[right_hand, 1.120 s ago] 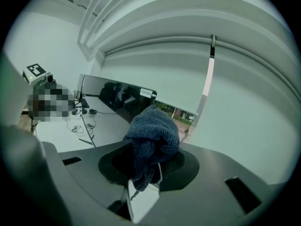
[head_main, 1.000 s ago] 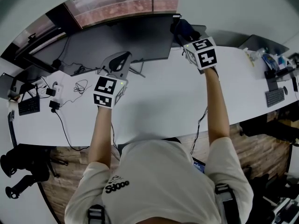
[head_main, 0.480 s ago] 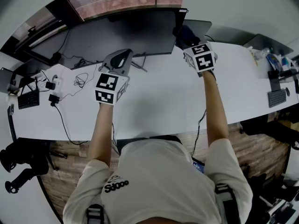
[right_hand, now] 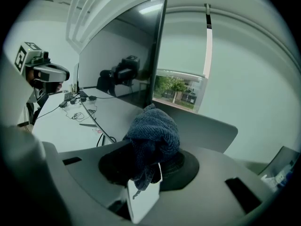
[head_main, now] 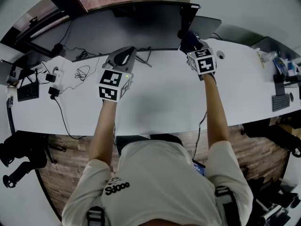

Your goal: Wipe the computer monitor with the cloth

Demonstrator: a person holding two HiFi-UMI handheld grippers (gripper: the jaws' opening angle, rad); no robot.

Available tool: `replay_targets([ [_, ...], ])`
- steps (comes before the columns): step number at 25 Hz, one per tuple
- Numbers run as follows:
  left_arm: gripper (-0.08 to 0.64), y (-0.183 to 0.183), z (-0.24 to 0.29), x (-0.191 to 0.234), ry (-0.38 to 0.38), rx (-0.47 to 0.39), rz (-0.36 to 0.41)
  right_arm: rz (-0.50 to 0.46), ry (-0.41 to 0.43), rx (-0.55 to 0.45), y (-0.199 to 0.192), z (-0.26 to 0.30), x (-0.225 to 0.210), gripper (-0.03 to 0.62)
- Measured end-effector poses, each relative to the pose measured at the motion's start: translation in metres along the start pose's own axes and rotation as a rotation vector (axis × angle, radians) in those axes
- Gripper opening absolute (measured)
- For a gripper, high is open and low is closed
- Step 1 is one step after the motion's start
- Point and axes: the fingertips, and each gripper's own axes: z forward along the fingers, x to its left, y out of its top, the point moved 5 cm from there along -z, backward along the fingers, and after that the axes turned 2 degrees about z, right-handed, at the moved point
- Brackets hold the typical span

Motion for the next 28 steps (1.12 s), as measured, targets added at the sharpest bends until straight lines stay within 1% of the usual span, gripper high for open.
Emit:
replay_targets([
  [4,0.017,-0.013,-0.004,0.003,0.005,0.022,-0.013,0.09,0.008,-0.01,-0.017,0.012,-0.001,0.091],
  [6,0.018,-0.02,-0.008,0.007,0.011,0.032,-0.019,0.12,0.021,0.012,-0.026,0.02,0.001,0.091],
  [9,0.017,-0.027,-0.014,0.012,0.021,0.04,-0.027,0.109,0.025,0.061,-0.041,0.03,0.007,0.091],
  [13,0.017,-0.04,-0.02,0.016,0.026,0.057,-0.038,0.124,0.012,0.11,-0.064,0.045,0.013,0.091],
  [16,0.018,-0.047,-0.023,0.017,0.028,0.072,-0.05,0.126,0.017,0.132,-0.073,0.053,0.016,0.091],
  [18,0.017,-0.051,-0.024,0.018,0.031,0.076,-0.059,0.144,0.022,0.141,-0.08,0.059,0.018,0.091],
  [24,0.017,-0.069,-0.024,0.021,0.031,0.104,-0.074,0.252,0.042,0.179,-0.111,0.081,0.02,0.091],
  [26,0.017,-0.074,-0.025,0.026,0.037,0.115,-0.077,0.291,0.052,0.177,-0.117,0.089,0.023,0.091],
  [28,0.017,-0.08,-0.026,0.031,0.046,0.123,-0.08,0.334,0.08,0.167,-0.124,0.097,0.028,0.091],
])
